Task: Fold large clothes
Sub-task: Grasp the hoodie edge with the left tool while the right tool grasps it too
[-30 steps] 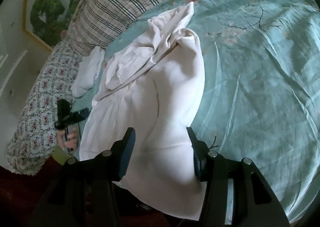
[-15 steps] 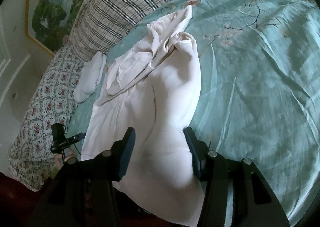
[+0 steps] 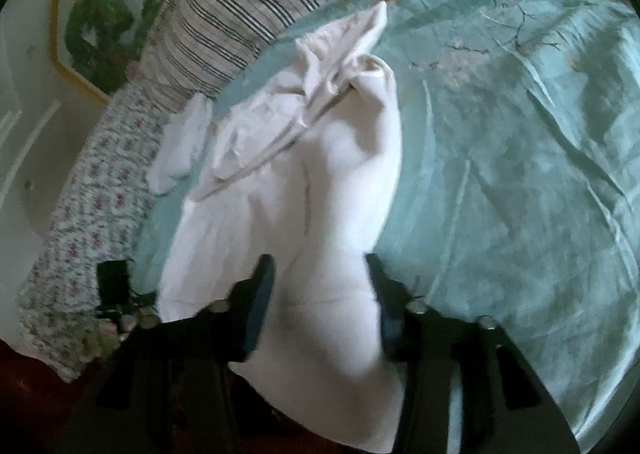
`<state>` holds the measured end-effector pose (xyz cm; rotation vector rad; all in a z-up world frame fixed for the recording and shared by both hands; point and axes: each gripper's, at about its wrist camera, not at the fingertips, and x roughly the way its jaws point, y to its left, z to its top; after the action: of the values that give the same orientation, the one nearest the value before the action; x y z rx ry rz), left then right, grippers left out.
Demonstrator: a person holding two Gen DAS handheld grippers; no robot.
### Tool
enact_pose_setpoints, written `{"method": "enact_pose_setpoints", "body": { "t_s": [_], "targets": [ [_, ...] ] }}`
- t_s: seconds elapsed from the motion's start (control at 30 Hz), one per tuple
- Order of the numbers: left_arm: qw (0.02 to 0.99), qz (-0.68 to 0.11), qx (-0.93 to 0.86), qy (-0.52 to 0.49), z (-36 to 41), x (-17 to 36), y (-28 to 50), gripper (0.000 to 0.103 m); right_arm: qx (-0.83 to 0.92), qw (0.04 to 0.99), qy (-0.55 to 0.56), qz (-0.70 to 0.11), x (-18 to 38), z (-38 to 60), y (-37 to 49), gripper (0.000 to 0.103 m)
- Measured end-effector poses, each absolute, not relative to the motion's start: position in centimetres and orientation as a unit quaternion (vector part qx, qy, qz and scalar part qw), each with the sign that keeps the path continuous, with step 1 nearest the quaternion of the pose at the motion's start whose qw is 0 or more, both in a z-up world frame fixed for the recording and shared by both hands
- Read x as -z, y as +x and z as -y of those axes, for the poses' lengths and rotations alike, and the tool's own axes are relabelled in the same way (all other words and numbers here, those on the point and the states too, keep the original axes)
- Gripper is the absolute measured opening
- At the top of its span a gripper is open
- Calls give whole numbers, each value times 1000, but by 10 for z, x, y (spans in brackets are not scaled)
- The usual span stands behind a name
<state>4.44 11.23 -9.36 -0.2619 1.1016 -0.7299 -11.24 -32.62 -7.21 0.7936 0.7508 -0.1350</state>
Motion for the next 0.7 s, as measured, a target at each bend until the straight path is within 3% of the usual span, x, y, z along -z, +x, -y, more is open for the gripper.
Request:
{"method": "enact_pose_setpoints", "body": {
  "t_s": [0.03,0.1,0.17,0.37,0.47,0.7],
  "targets": [
    [781,-509,342,-118,-110,92,44,43,65,851,374,-362,72,327,-113,36],
    [782,-511,340,-110,-106,92,44,21,66,851,358,-379,70,326,-112,24],
    [792,-508,326,-92,-99,88,44,19,62,852,349,-385,66,324,-109,14],
    [824,-457,312,-122,-107,61,36,15,34,866,333,-371,48,321,-102,12],
    [830,-431,320,-148,-111,46,42,14,2,864,392,-317,40,332,-105,12],
    [848,-383,324,-170,-106,7,91,14,-11,886,380,-266,-2,349,-65,11]
  ]
}}
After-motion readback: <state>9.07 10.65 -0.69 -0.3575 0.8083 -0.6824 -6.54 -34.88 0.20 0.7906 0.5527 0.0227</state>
